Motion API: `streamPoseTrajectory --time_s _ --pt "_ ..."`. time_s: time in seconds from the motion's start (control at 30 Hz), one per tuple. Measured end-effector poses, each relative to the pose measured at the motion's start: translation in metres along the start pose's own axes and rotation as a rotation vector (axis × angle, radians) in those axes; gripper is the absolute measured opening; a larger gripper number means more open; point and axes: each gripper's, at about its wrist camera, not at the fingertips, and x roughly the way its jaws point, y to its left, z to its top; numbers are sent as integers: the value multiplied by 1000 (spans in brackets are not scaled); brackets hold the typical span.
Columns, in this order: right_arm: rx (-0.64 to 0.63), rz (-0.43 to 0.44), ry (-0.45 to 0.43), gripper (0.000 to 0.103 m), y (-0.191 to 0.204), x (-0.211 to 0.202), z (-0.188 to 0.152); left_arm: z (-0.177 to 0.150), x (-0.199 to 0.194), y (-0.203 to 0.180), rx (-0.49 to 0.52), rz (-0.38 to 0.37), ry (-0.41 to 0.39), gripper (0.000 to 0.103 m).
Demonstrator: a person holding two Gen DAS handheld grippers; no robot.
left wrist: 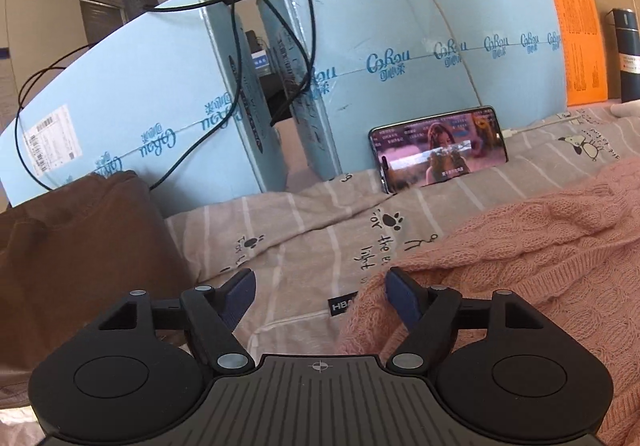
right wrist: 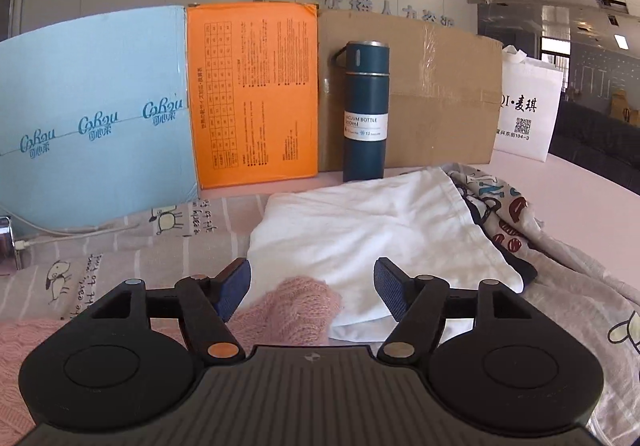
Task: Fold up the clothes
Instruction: 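Grasp the sweater edge with the right tool and spread it flat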
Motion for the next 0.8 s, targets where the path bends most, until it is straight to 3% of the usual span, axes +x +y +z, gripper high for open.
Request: streamPoseTrajectory --time_s 0.1,0.27,0.33,0.4,0.43,0.47,0.57,0.67,0.73,0.8 --pt "19 254 55 66 34 -15 6 -4 -4 9 -34 -13 -17 74" --pt "64 682 368 63 123 5 -7 -6 -11 9 -46 -71 -59 76" --pt "16 683 407 56 152 12 -16 -7 -9 7 -37 -92 -53 76" --pt "-37 676 439 38 174 20 -25 -8 -7 5 -34 -98 -45 76" --pt "-58 682 459 19 183 24 -29 -8 -5 5 -33 -101 -41 76" --pt "-60 721 488 7 186 27 -33 -8 -5 4 -34 -102 -40 76" --pt "-30 766 465 6 177 19 -36 -8 -8 8 -57 -95 -58 76" --pt "29 817 383 6 159 -5 -19 -7 -10 13 -85 -84 -75 76" --pt "29 808 301 6 149 -22 -9 -6 -10 15 -101 -78 -84 76" --pt "5 789 274 6 147 -28 -7 -6 -10 15 -106 -80 -82 76"
